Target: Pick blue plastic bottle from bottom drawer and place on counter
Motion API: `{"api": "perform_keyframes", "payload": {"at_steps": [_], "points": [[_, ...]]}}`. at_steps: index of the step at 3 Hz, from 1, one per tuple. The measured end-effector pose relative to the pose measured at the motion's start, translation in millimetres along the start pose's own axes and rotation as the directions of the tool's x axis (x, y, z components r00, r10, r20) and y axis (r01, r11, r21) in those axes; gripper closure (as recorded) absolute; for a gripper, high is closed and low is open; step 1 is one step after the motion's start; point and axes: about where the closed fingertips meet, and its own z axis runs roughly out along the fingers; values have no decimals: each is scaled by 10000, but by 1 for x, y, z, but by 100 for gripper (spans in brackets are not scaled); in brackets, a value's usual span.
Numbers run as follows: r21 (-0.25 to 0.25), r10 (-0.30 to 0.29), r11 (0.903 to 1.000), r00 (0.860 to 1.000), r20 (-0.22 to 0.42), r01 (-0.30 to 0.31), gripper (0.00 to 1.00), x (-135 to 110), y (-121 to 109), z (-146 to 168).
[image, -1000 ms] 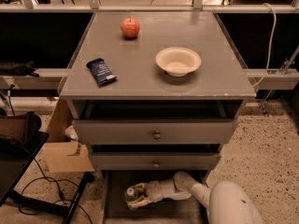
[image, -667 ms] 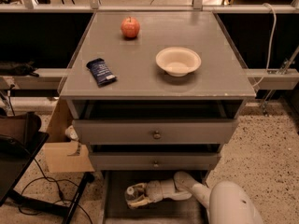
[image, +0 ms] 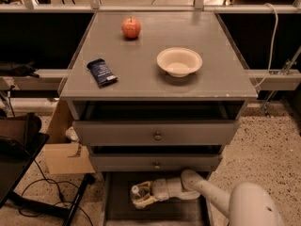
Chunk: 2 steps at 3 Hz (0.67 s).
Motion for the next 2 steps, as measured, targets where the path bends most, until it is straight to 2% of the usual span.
{"api": "perform_keyframes", "payload": {"at_steps": [1,2], "points": [[538,-189,9983,9993,-316,205,100,-62,7,-54],[685,243,9974,9995,-190,-229,100,-121,45,-93]]}}
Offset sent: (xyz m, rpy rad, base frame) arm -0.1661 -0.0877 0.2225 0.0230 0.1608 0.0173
